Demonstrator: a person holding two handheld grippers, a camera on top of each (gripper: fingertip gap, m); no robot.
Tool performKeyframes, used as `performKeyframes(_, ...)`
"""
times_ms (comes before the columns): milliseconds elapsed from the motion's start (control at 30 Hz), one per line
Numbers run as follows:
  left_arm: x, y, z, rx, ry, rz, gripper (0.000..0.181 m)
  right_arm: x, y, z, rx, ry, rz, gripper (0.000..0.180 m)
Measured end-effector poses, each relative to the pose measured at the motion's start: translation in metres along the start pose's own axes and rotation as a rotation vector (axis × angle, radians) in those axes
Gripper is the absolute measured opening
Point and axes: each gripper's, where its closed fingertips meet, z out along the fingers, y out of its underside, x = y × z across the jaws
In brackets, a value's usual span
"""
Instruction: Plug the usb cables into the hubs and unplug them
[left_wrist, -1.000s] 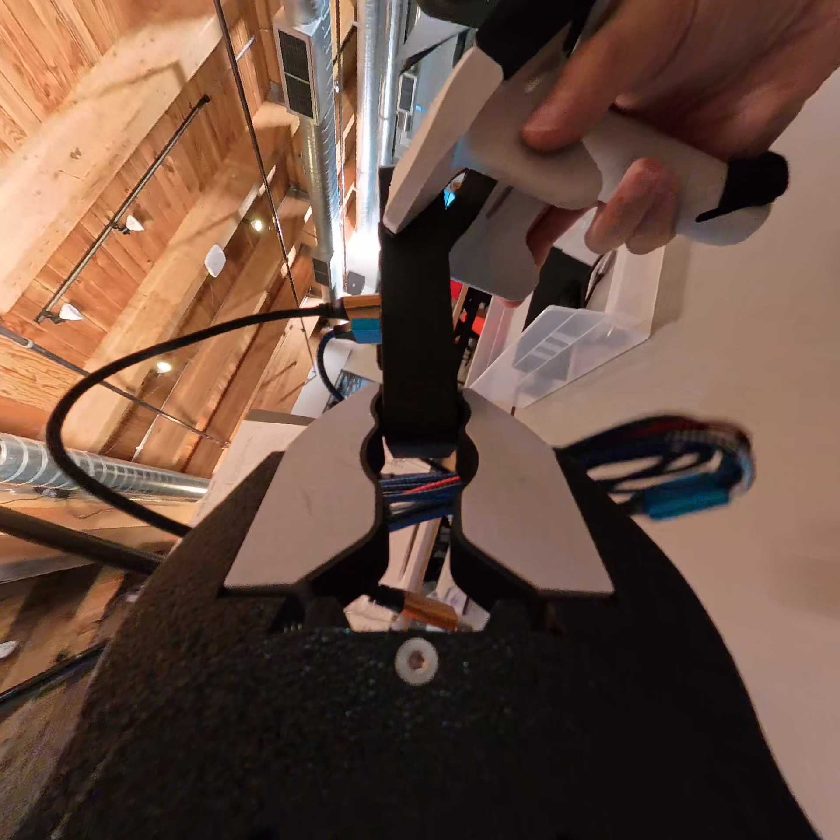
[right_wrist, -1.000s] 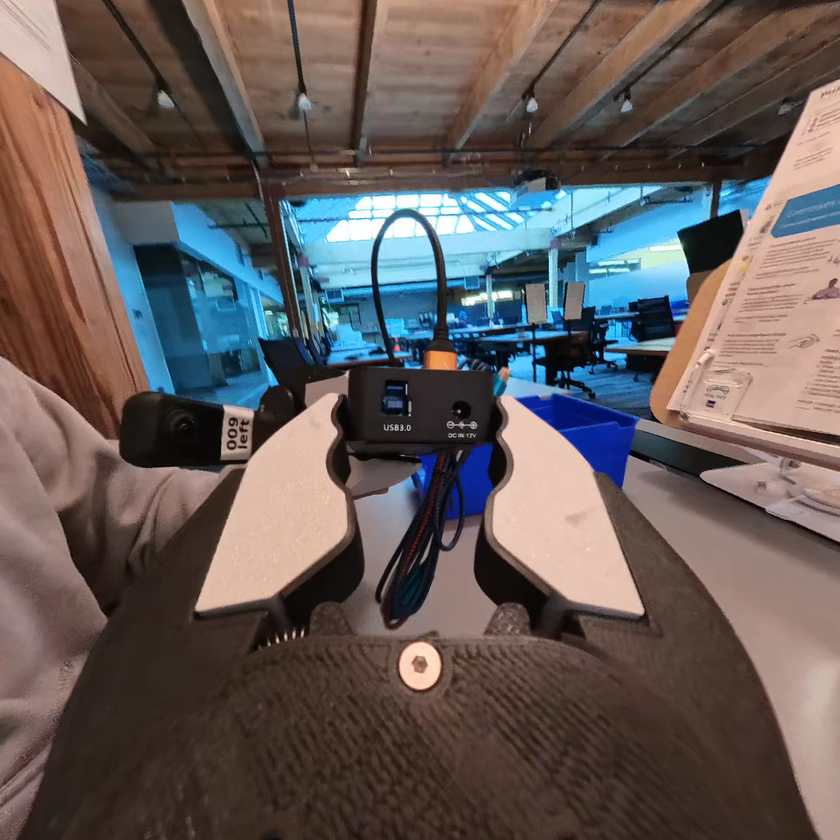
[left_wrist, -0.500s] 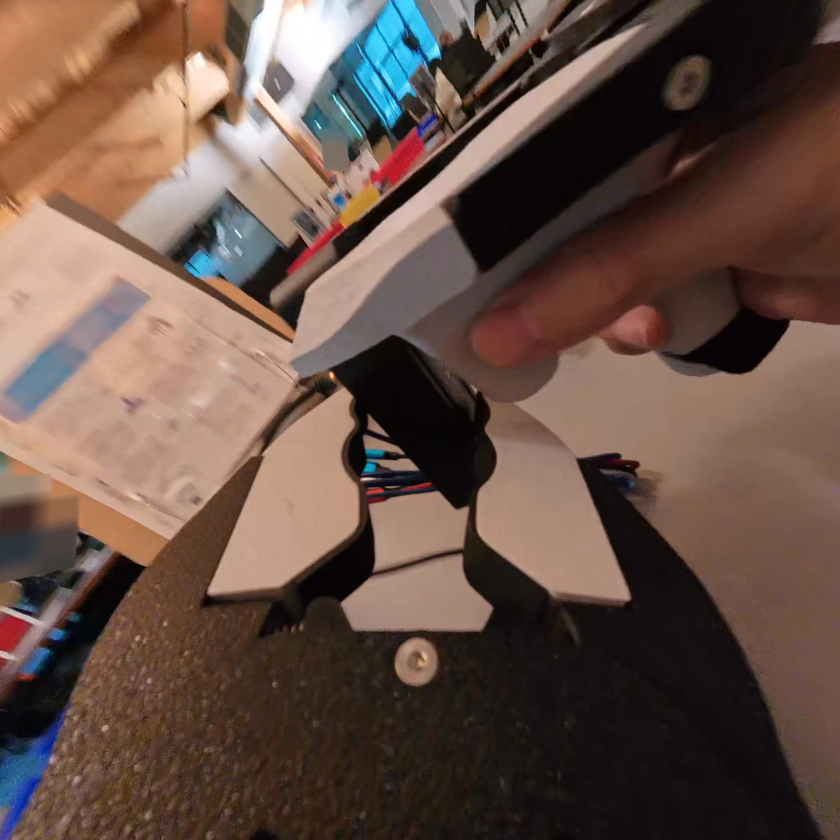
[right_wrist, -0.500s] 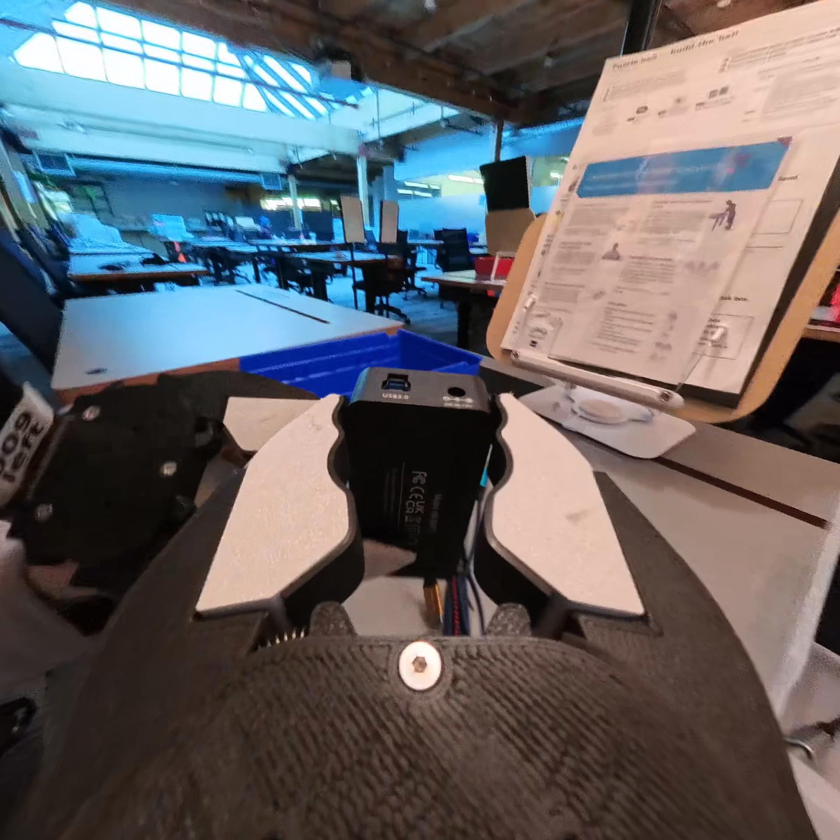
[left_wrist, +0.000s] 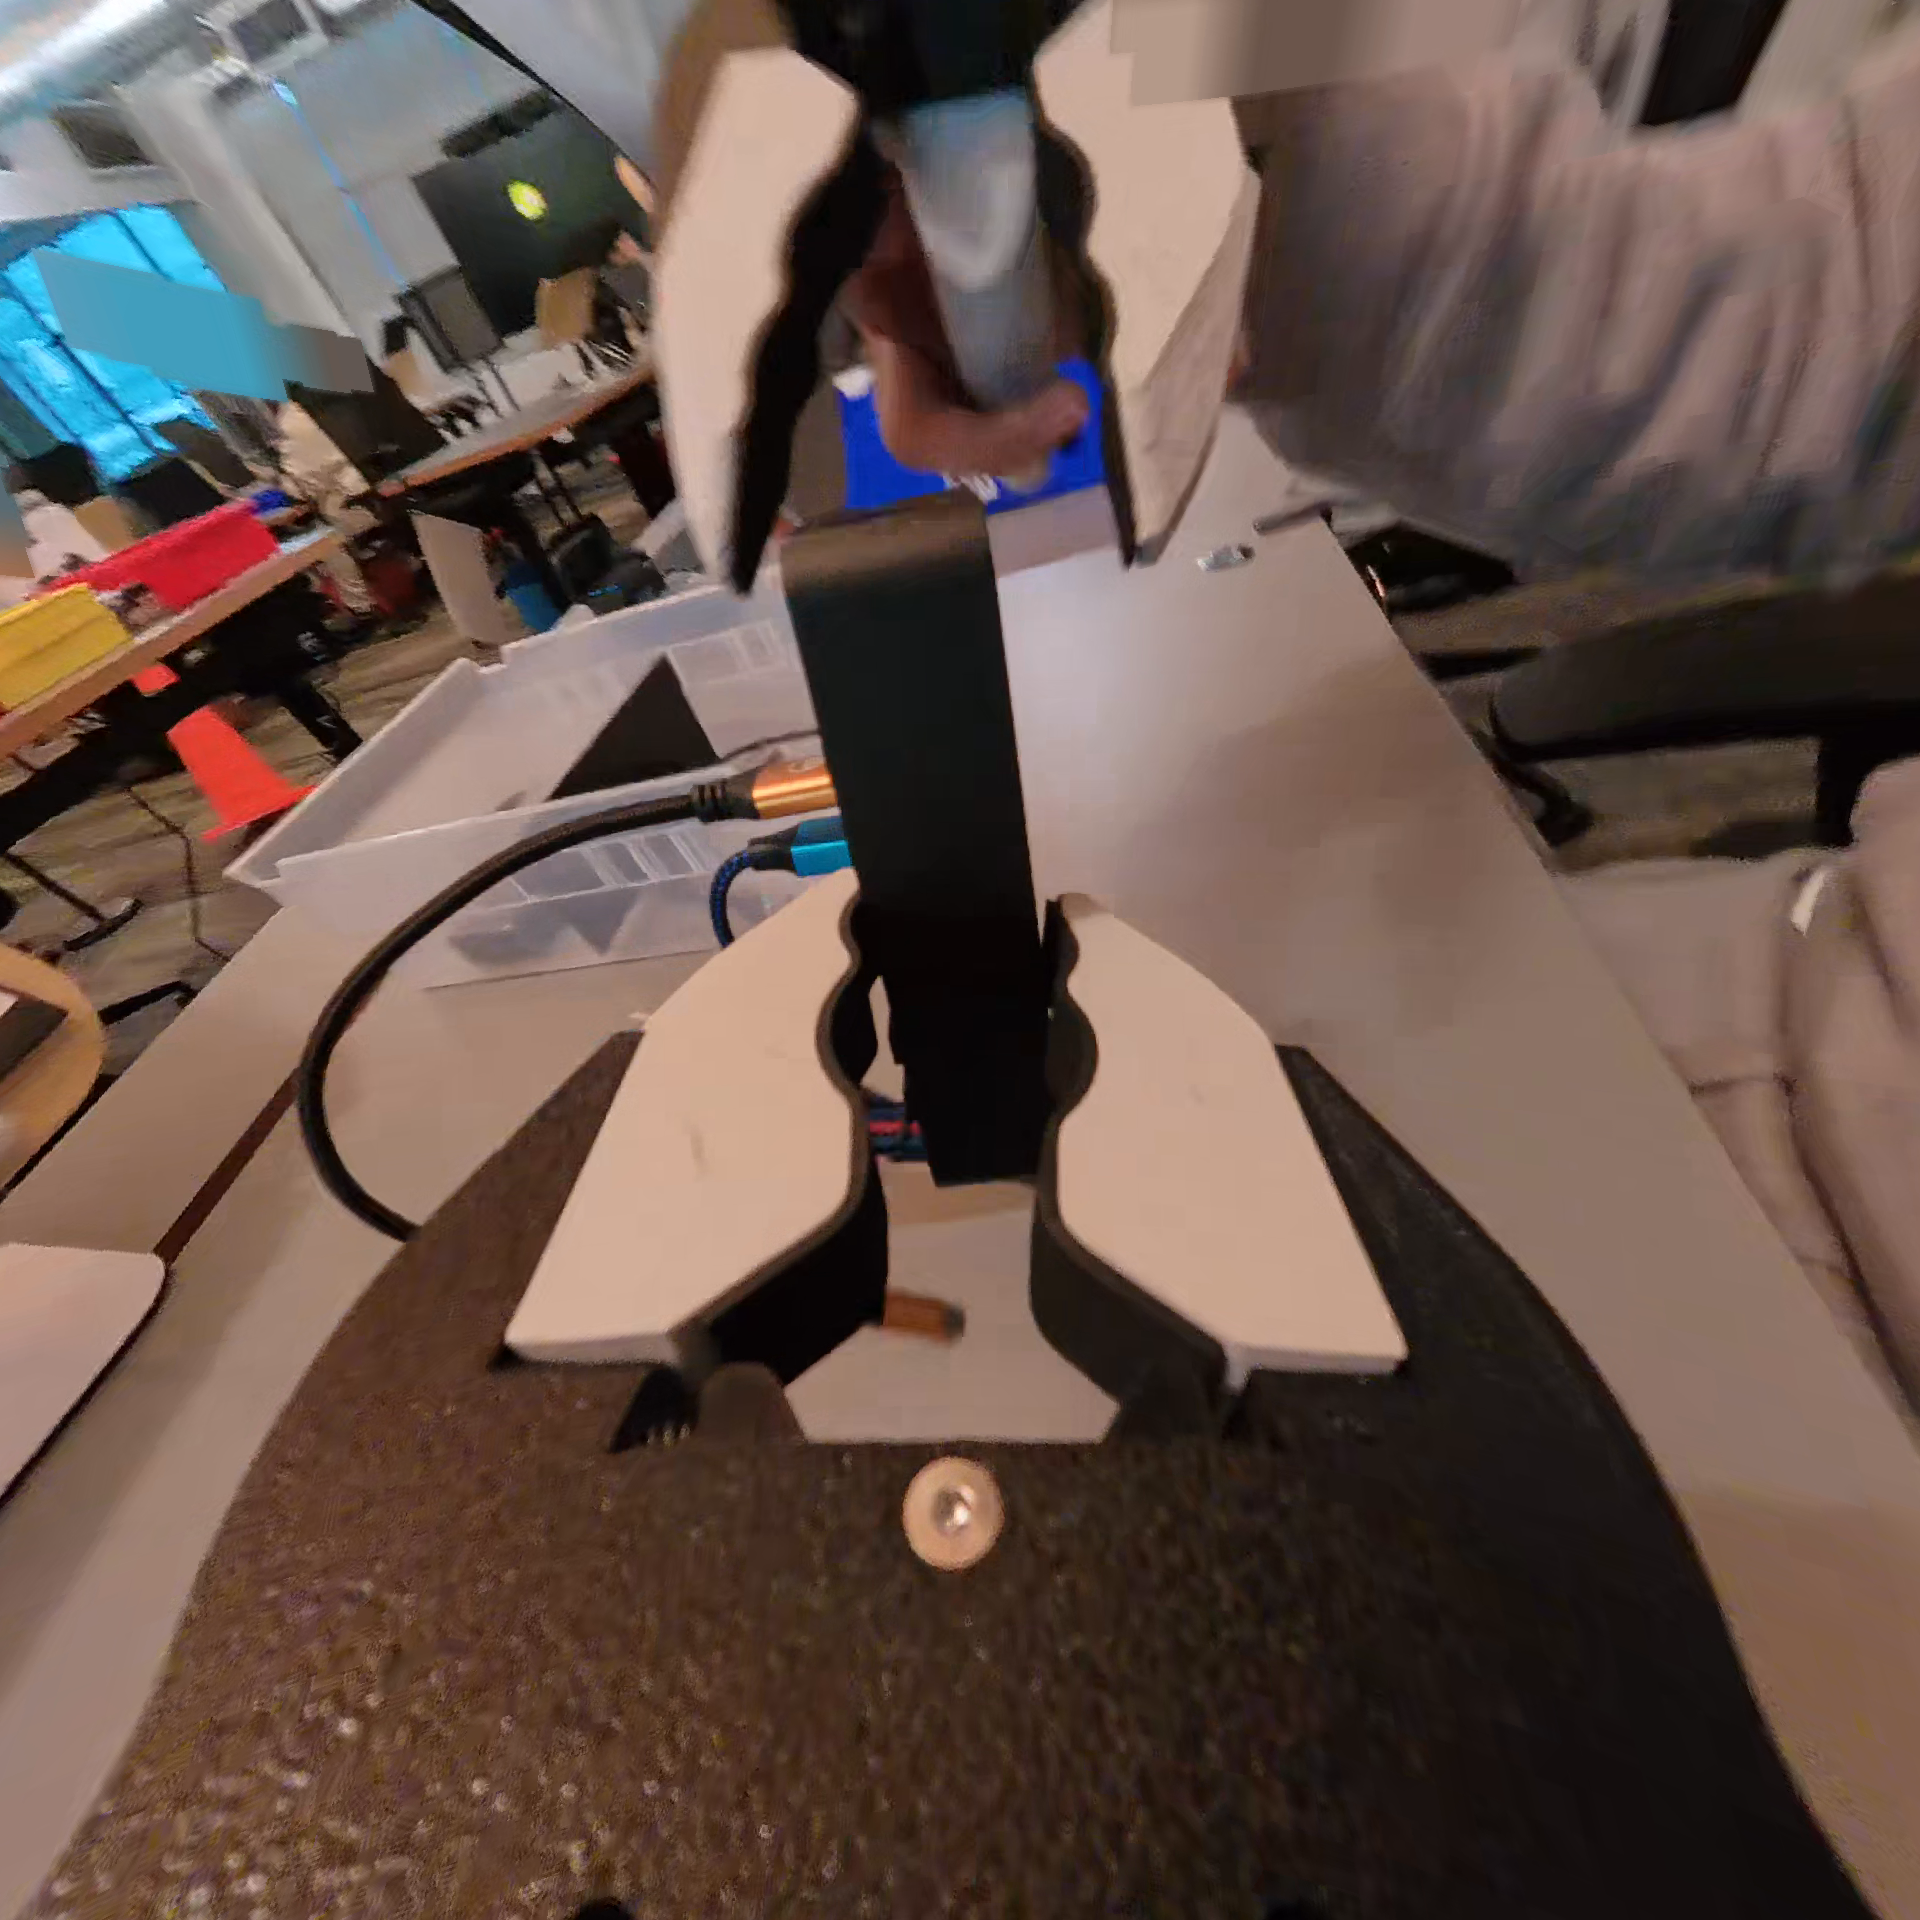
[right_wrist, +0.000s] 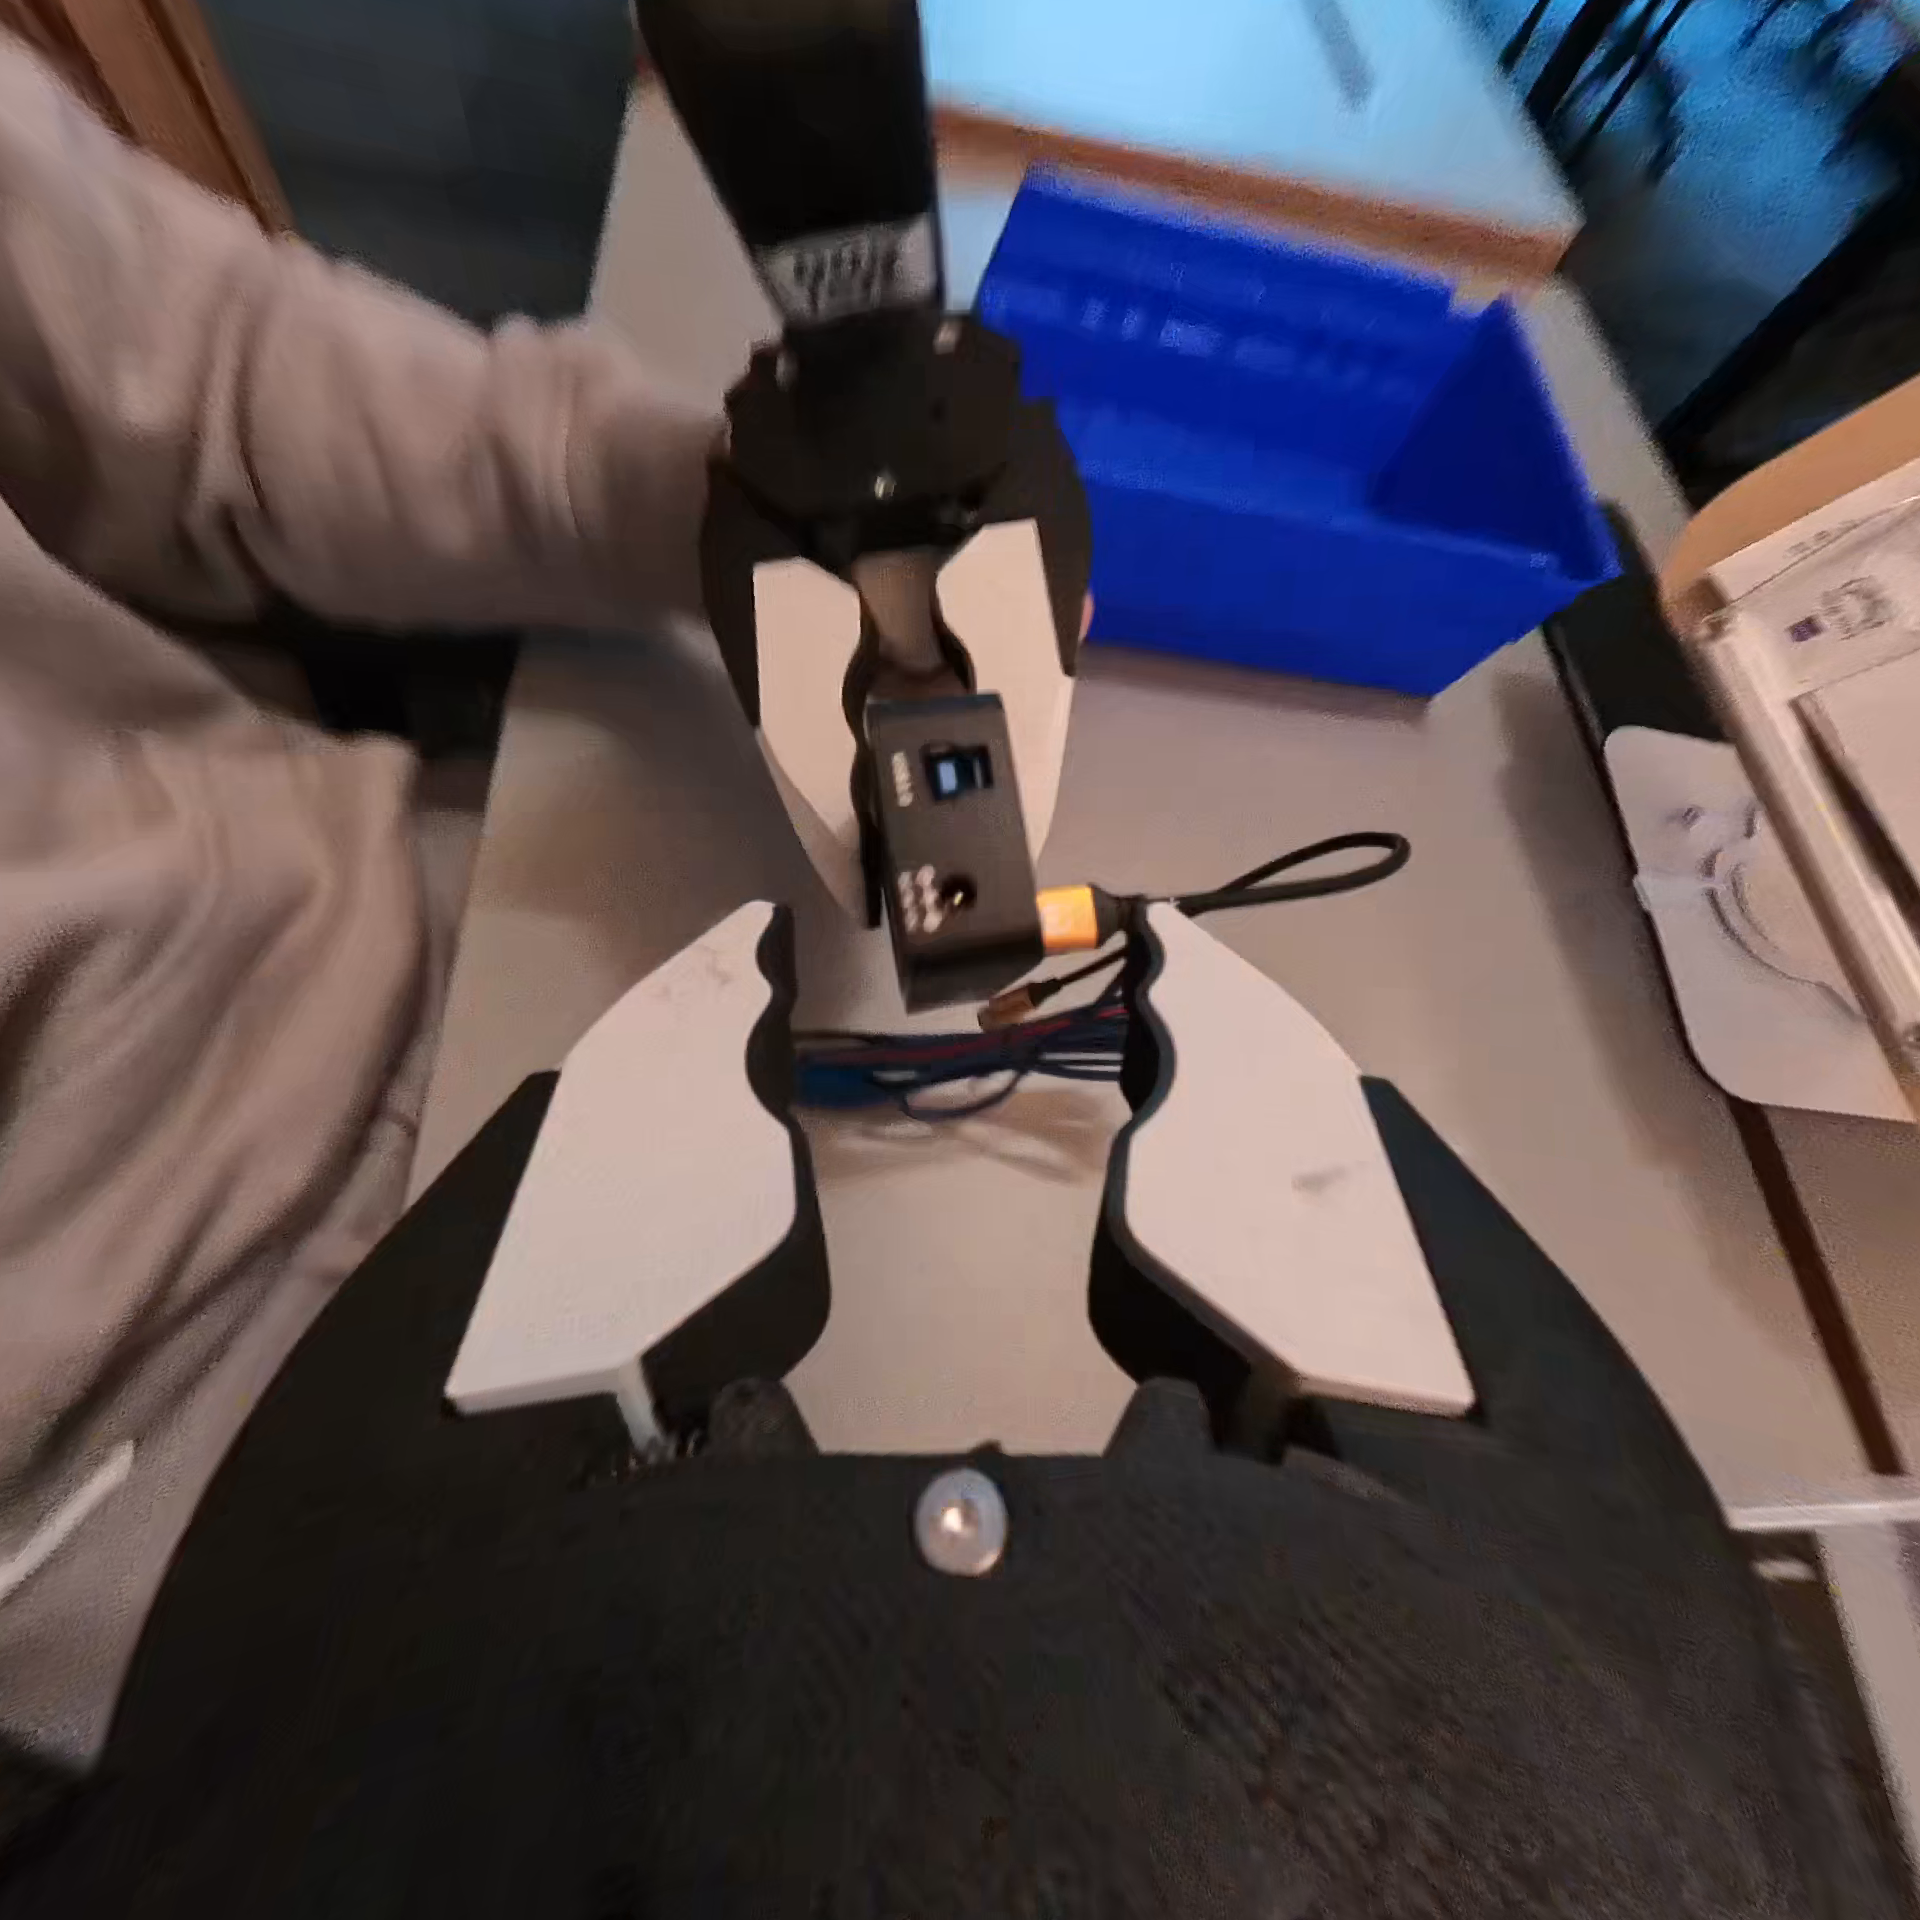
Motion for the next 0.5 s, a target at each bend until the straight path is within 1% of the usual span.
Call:
performKeyframes(33,0.003,0.003,0.002,-0.029,0.033,0.019,0.029,-0.001,0.002,0.005,-0.068,-0.024,-0.034,0.053)
performKeyframes(100,0.006,0.008,0.006,-0.068,0.054,0.052,0.030,-0.004,0.006,0.013,-0.173,-0.073,-0.081,0.027)
performKeyframes(167,0.002,0.013,0.006,-0.090,0.044,0.052,0.029,-0.001,0.010,0.017,-0.239,-0.073,-0.143,0.027)
performKeyframes(200,-0.001,0.014,0.005,-0.075,0.027,0.048,0.029,0.001,0.008,0.019,-0.233,-0.057,-0.138,0.027)
performKeyframes(267,-0.010,0.018,0.003,-0.067,-0.035,0.029,0.029,0.009,0.007,0.023,-0.231,-0.013,-0.066,0.027)
performKeyframes(333,-0.027,0.024,0.000,-0.088,-0.150,-0.012,0.033,0.027,0.012,0.025,-0.263,0.091,0.011,0.027)
performKeyframes(433,-0.048,0.021,-0.006,-0.095,-0.377,-0.043,0.060,0.048,0.010,0.027,-0.250,0.242,0.145,0.027)
performKeyframes(500,-0.051,0.020,-0.002,-0.127,-0.477,-0.105,0.078,0.052,0.006,0.032,-0.215,0.259,0.232,0.027)
